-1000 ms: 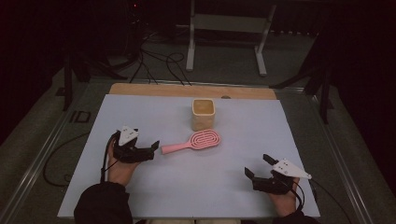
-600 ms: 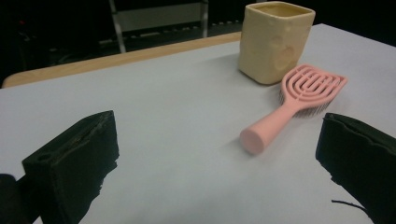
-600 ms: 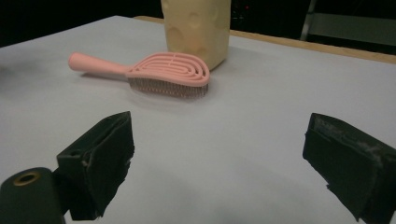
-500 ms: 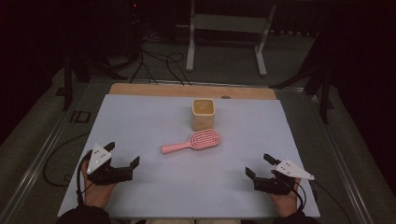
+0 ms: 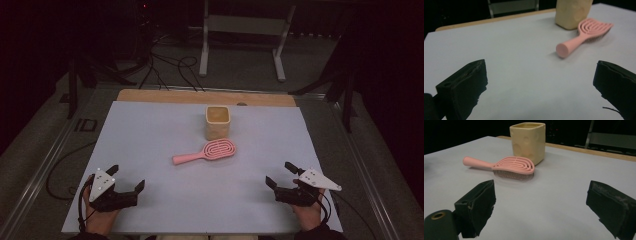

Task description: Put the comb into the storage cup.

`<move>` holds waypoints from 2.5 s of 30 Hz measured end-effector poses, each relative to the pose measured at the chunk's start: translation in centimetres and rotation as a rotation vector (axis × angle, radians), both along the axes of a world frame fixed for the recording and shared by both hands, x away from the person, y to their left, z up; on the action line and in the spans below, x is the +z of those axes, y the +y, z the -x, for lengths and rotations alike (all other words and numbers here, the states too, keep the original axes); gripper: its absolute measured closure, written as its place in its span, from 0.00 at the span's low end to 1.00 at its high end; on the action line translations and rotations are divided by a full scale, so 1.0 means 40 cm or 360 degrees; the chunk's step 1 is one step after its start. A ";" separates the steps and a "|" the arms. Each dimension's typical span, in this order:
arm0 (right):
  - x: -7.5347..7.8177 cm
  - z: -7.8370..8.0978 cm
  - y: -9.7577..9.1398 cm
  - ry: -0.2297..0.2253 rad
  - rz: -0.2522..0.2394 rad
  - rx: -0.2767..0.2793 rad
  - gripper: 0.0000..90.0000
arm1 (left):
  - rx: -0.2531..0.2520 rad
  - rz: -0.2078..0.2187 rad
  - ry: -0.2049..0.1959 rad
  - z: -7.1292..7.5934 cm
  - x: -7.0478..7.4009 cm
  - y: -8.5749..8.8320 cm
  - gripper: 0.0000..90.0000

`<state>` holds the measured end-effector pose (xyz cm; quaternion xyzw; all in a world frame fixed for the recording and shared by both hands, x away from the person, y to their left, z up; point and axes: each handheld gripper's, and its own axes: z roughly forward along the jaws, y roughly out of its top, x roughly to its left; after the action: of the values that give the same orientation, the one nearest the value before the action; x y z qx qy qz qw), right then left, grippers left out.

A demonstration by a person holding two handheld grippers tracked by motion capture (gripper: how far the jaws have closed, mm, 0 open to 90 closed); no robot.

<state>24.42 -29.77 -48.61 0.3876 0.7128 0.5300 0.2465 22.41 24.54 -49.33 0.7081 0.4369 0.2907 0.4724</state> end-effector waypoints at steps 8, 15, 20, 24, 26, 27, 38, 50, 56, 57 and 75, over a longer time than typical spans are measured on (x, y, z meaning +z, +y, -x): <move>-0.015 -0.001 0.022 0.0025 0.0005 0.0029 0.10 | 0.0015 0.0053 0.0028 -0.014 -0.010 0.005 0.00; -0.019 0.000 0.023 0.0025 0.0001 0.0026 0.10 | 0.0034 0.0039 0.0003 -0.011 0.000 0.000 0.00; -0.024 -0.002 0.025 0.0041 0.0007 0.0019 0.10 | 0.0024 -0.0039 0.0031 -0.026 0.019 -0.016 0.00; -0.026 -0.001 0.028 0.0041 0.0019 0.0019 0.10 | -0.0007 -0.0066 0.0031 -0.039 0.045 -0.025 0.00; -0.027 -0.002 0.028 0.0040 0.0017 0.0019 0.10 | -0.0016 -0.0069 0.0022 -0.046 0.060 -0.026 0.00; -0.028 -0.002 0.029 0.0037 0.0021 0.0017 0.10 | -0.0022 -0.0071 0.0020 -0.050 0.067 -0.026 0.00; -0.027 0.000 0.025 0.0042 0.0018 0.0010 0.10 | -0.0142 -0.0167 0.0119 -0.115 0.103 -0.061 0.00; -0.026 0.000 0.024 0.0042 0.0017 0.0008 0.10 | -0.0235 -0.0309 0.0143 -0.169 0.128 -0.113 0.00; -0.026 0.000 0.023 0.0041 0.0012 0.0009 0.10 | -0.0268 -0.0353 0.0155 -0.195 0.140 -0.135 0.00; -0.026 0.000 0.023 0.0042 0.0015 0.0008 0.10 | -0.0277 -0.0368 0.0162 -0.200 0.142 -0.138 0.00; -0.026 0.000 0.023 0.0045 0.0011 0.0011 0.10 | -0.0393 -0.0542 0.0258 -0.278 0.133 -0.214 0.00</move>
<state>24.43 -28.84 -49.67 0.3919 0.7193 0.5229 0.2358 33.53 15.97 -44.00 0.8468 0.3280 0.2423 0.3415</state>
